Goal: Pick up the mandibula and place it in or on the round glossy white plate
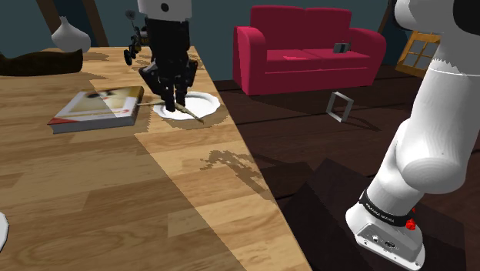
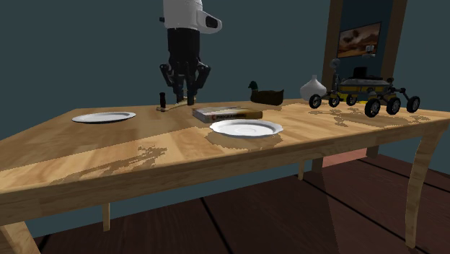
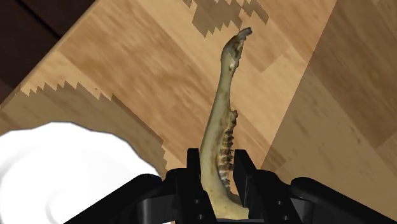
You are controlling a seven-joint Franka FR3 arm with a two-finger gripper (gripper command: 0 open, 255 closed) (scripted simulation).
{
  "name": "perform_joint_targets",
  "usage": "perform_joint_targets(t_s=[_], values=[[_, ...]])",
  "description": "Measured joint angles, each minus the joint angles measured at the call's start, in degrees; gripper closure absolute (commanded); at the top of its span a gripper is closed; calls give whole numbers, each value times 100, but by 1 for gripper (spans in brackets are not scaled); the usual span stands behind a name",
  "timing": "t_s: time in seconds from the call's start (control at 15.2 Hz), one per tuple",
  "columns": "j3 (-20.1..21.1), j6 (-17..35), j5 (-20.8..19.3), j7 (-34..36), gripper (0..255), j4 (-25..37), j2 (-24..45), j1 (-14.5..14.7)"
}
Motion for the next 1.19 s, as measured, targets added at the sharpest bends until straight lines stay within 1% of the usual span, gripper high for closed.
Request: perform_joint_targets(t_s=[0.26, 0.4, 0.59, 0.86, 0.92, 1.06, 1.19], values=[[-173, -88, -67, -383, 255, 271, 214, -205], [-261, -219, -140, -576, 255, 580, 415, -294], [-400, -289, -177, -914, 255, 802, 587, -482], [-582, -545, -294, -1374, 255, 1443, 1005, -697], [-605, -575, -326, -1414, 255, 1558, 1099, -706], [-620, -468, -337, -1448, 255, 1484, 1138, -727], [-627, -301, -319, -1474, 255, 1280, 1100, -763]])
